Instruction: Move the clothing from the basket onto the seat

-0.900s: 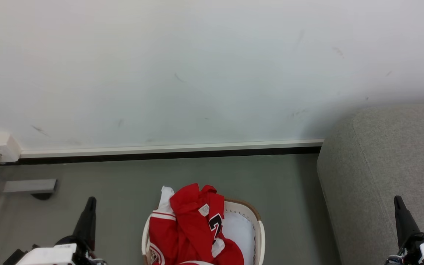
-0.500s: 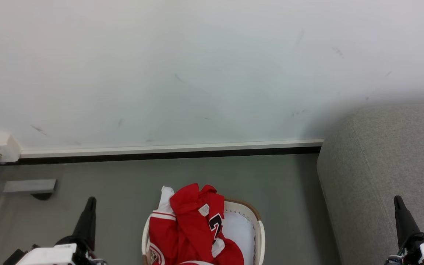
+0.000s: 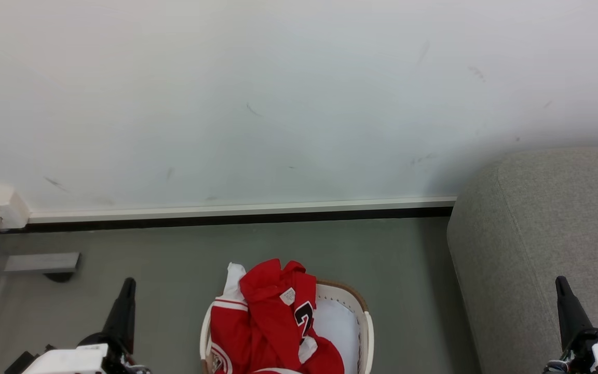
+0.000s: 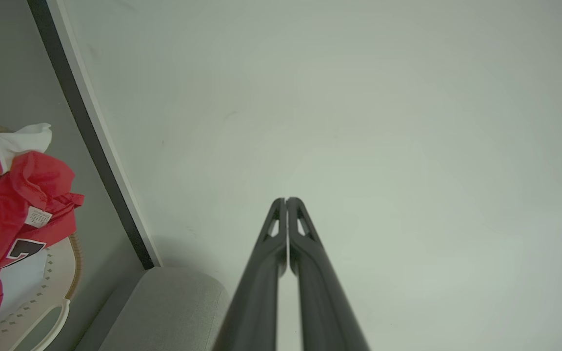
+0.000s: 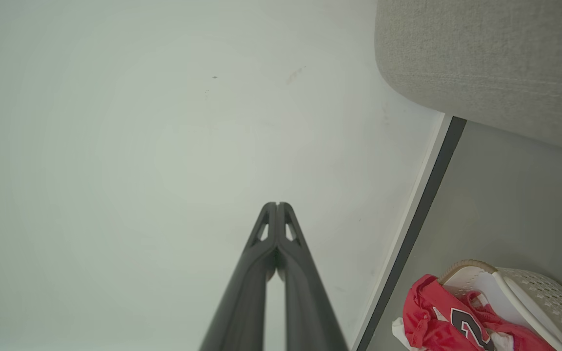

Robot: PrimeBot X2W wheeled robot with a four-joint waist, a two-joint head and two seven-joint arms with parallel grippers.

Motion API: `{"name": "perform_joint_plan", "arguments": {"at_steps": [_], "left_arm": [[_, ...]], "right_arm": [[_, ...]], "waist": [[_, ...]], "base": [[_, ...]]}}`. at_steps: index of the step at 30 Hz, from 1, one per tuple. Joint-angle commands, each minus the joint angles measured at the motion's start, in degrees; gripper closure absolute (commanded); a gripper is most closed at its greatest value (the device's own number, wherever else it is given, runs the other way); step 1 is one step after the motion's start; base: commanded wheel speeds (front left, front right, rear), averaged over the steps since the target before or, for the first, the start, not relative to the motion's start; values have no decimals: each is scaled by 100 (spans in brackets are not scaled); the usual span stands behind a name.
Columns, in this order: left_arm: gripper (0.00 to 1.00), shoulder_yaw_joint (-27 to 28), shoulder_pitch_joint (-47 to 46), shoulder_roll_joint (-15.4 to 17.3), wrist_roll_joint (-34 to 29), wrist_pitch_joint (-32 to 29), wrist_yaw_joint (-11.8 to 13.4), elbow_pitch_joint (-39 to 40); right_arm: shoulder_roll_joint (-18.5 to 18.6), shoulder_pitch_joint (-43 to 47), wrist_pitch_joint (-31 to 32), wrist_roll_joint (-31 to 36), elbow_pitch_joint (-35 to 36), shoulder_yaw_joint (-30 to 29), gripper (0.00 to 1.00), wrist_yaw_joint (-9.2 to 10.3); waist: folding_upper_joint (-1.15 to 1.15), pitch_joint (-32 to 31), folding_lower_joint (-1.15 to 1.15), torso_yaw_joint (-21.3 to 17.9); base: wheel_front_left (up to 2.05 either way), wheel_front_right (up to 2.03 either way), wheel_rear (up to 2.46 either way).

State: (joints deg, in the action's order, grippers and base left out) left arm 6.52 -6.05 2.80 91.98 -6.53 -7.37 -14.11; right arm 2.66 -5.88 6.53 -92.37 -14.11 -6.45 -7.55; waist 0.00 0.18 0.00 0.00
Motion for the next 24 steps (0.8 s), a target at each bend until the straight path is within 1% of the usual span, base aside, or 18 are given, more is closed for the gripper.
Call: {"name": "perform_joint_plan", "arguments": {"at_steps": [1, 24], "left_arm": [[100, 6, -47, 15, 82, -17, -23, 19], [100, 6, -47, 15, 82, -17, -23, 19]], "right_arm": [[43, -74, 17, -10, 28, -21, 100, 13], [43, -75, 17, -10, 29, -21, 100, 13]], "waist": [[0, 0, 0, 0], [0, 0, 0, 0]], "base": [[0, 0, 0], [0, 0, 0]]}}
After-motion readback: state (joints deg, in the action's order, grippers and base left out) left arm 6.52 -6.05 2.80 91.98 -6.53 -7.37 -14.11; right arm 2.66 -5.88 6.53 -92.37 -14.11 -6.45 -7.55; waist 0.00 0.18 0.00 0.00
